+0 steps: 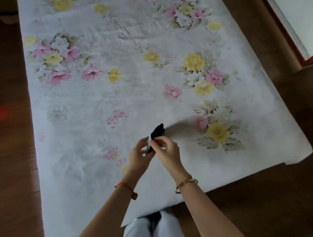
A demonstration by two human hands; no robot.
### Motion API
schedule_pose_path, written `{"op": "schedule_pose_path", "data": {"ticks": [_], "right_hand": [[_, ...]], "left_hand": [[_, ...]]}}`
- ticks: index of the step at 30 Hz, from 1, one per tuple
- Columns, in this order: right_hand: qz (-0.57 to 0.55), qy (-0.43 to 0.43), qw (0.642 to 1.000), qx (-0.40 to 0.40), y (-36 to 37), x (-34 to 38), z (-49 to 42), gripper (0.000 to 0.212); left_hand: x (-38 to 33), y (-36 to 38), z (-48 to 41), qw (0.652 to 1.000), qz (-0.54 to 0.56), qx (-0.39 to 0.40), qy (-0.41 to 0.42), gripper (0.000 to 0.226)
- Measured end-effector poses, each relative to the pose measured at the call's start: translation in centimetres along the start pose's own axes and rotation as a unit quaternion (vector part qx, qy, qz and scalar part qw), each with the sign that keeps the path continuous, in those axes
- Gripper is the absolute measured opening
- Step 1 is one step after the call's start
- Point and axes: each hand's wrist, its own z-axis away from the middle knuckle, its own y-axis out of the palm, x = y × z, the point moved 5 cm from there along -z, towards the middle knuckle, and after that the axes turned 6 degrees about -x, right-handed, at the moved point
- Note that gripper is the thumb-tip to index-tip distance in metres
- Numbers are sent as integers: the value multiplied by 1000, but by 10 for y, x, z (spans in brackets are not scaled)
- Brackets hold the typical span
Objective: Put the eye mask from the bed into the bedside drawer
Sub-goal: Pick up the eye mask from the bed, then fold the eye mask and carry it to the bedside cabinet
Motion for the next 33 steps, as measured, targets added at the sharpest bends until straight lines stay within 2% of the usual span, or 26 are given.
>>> {"op": "schedule_pose_path", "data": {"ticks": [2,5,9,12,15,18,21,23,25,29,31,33], "right_hand": [[-1,25,999,34,14,-4,3,24],[-22,82,994,72,34,-17,-6,32],[-38,165,974,148,64,-38,-20,44],[-1,183,969,166,81,-48,-29,52],[10,188,969,161,87,-53,-37,59],[13,165,977,136,80,-54,-40,70],[83,88,992,37,55,-55,-47,48],[138,44,990,-7,40,-58,-56,34],[161,42,986,-16,30,-63,-66,33],[188,67,980,-18,22,-75,-81,40],[177,77,981,-5,22,-77,-86,34],[156,93,983,10,23,-79,-90,25]], "left_hand": [[20,-12,-2,997,19,-36,-70,25],[47,-29,-13,988,46,-65,-136,29],[73,-46,-33,980,60,-77,-174,29],[79,-51,-39,977,71,-90,-179,34],[73,-44,-33,973,131,-53,-182,24],[57,-22,-27,973,159,36,-167,40],[48,-3,-30,976,133,52,-163,39],[48,7,-34,982,96,59,-148,41],[50,10,-39,991,46,38,-124,45],[56,2,-50,992,-14,-74,-102,45],[62,3,-55,990,4,-80,-118,43],[65,7,-56,988,49,-53,-139,42]]}}
